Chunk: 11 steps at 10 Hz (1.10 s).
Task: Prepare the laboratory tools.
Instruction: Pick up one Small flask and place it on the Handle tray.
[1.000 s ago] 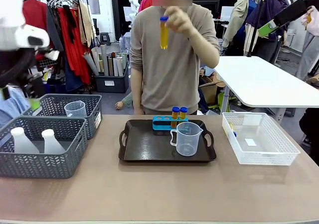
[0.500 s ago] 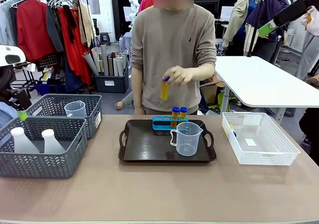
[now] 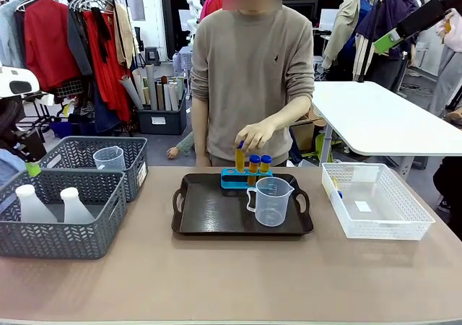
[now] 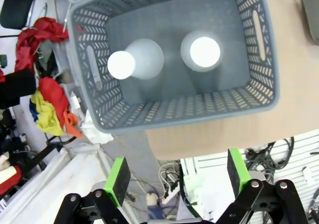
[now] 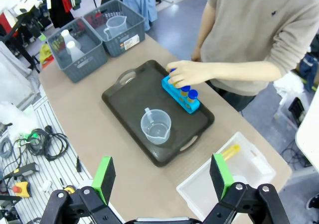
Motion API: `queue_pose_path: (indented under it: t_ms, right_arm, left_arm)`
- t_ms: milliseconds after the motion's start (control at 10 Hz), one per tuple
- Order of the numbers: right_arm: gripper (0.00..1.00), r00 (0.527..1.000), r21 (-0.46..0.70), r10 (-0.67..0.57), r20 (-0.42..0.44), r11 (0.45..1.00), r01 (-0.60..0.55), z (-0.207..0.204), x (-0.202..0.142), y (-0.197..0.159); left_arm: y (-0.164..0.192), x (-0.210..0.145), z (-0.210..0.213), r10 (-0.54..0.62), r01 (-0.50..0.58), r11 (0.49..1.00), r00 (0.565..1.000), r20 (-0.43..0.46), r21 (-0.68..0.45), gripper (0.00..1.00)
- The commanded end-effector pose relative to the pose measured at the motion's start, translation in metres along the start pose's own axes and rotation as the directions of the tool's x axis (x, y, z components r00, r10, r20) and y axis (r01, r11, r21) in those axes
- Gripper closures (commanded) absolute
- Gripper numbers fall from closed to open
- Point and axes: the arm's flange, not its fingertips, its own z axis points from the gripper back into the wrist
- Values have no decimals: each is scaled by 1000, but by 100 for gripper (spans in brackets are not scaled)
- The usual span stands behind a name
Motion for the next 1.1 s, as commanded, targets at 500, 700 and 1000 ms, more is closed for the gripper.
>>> queue_pose_path:
  t_ms: [500, 700, 1000]
  right_arm:
    - [0, 1000, 5, 6, 2, 1000, -6, 1, 0, 1]
    - [0, 1000, 5, 6, 2, 1000, -6, 1, 0, 1]
    - [0, 1000, 5, 6, 2, 1000, -6, 1, 0, 1]
  left_arm:
    - [48, 48, -80, 126, -126, 992, 992, 1, 6, 0]
    - [50, 56, -97, 106, -107, 993, 994, 18, 46, 0]
    - [57, 54, -114, 140, -140, 990, 990, 9, 30, 0]
